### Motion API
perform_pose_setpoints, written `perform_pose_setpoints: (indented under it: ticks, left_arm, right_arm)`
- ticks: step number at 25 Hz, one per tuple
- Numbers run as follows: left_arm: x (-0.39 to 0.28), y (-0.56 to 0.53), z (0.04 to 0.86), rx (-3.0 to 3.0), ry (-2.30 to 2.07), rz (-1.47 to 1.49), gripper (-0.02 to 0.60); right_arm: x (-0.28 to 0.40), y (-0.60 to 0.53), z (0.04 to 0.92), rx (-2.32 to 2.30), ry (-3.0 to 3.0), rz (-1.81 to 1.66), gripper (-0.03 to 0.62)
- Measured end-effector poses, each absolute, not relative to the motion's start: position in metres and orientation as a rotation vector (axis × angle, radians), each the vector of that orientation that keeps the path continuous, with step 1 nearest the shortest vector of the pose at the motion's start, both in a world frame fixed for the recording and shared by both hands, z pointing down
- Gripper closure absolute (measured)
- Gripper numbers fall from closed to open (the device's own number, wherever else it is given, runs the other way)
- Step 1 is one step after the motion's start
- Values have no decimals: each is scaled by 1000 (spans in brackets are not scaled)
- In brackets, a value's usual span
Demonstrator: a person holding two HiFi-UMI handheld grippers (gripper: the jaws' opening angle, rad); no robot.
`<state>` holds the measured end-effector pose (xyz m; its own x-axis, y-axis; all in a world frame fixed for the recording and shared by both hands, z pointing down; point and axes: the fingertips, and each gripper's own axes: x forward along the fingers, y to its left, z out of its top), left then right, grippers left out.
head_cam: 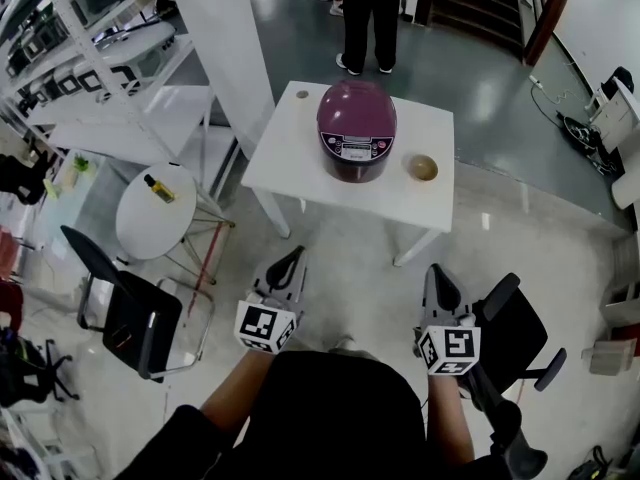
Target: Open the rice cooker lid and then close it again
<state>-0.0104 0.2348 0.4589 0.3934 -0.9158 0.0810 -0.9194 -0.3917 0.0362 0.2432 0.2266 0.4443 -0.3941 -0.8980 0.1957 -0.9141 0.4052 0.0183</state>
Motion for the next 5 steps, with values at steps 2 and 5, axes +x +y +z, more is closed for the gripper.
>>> perform_pose_setpoints:
  ticks: [2, 5]
  left_arm:
    - [-5, 236, 460, 2557, -1685, 64, 577]
    - [5, 237, 460, 2564, -1667, 61, 577]
  right_arm:
    - [248, 229, 446, 1605, -2478, 132, 595]
    - [254, 233, 450, 1585, -2470, 125, 594]
